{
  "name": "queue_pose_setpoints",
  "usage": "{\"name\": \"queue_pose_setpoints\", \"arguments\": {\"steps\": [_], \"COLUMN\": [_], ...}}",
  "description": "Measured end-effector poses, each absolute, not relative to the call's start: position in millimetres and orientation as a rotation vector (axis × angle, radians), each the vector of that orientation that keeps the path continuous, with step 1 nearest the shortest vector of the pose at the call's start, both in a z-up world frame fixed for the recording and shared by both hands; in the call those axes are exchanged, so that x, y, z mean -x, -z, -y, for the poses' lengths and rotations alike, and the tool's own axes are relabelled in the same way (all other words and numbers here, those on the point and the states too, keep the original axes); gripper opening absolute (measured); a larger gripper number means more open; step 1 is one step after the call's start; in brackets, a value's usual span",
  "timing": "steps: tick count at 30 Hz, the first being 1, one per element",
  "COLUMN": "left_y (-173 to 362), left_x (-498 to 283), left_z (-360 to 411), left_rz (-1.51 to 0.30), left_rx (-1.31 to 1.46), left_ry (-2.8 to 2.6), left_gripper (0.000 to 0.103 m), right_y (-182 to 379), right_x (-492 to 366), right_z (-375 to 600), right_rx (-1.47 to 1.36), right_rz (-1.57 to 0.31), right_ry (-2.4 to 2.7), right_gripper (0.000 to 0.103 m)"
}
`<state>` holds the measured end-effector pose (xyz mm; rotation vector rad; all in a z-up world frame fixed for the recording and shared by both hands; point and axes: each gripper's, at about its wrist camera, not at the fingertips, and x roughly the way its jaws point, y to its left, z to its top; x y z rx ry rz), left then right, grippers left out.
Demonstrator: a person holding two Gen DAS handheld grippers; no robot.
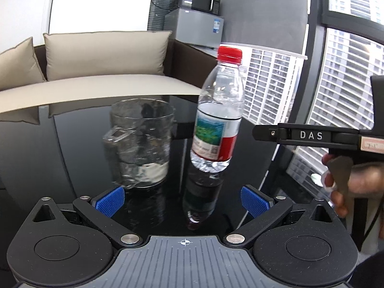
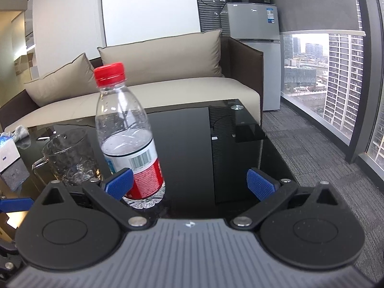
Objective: Unscrew bottle cap and pour
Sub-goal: 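Move the left tool toward the red-capped water bottle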
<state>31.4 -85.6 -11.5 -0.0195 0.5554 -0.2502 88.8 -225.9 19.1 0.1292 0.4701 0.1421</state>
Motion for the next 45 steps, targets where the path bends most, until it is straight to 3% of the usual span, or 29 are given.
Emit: {"name": "queue_pose_setpoints", "arguments": {"steps": [45], "left_y": [29.3], "left_x": [-99.7], "left_z": [159.8], "left_rz": [-0.44], "left_rx": [-0.1], "left_ry": [0.334], "left_gripper": [0.1], "right_y": [-11.7], "right_x": [-85.1], "right_z": [269.9], "right_rx": [-0.245], "right_rz": [-0.463], "right_ry": [0.051], "right_gripper": [0.103]}}
